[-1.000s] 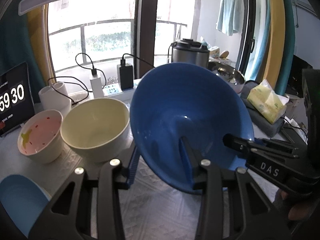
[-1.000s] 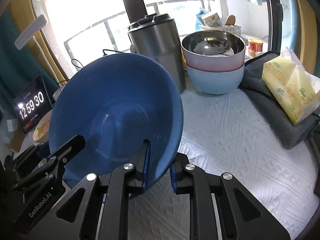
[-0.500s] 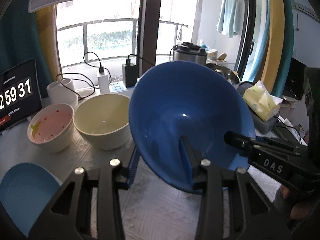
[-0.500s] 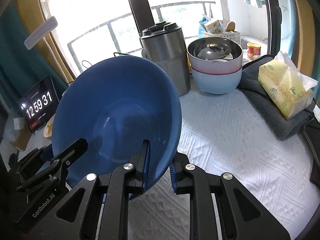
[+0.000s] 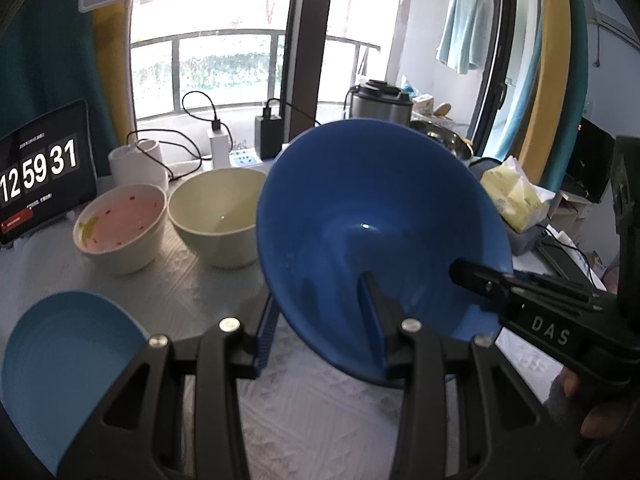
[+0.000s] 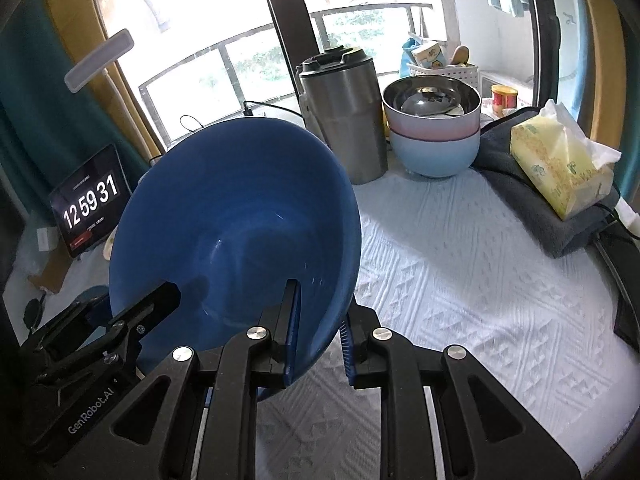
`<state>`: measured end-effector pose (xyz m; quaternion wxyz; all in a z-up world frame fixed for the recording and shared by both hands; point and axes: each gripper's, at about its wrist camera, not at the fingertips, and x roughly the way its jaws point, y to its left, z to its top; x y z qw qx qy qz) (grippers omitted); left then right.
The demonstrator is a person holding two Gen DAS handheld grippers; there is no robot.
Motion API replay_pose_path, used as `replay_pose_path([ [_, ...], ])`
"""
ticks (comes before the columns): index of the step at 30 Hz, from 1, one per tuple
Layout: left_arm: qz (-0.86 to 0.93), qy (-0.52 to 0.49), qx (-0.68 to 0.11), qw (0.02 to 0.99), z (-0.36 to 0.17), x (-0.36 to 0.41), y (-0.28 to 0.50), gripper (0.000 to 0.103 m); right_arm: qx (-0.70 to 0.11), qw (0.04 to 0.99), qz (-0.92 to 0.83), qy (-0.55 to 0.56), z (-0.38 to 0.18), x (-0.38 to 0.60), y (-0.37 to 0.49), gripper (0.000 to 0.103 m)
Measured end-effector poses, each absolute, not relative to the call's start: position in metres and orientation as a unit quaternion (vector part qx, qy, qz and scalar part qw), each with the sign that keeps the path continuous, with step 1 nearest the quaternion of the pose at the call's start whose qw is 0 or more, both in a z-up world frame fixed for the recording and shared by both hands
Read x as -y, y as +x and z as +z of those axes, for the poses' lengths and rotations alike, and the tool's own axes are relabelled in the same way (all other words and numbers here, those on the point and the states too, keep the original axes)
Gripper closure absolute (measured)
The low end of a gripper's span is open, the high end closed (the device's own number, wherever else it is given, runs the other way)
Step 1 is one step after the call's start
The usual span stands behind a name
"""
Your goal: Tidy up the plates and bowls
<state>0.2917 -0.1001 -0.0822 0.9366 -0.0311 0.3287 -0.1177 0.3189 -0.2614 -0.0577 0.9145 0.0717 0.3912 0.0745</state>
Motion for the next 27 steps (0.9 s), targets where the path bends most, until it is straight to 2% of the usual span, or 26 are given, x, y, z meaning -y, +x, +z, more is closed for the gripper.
replay_pose_path([
  [27, -0.117, -0.023, -0.343, 0.932, -0.090, 0.075, 0.241, 0.062, -0.398, 0.912, 0.070, 0.071, -0.065, 0.235, 0.263, 0.081],
])
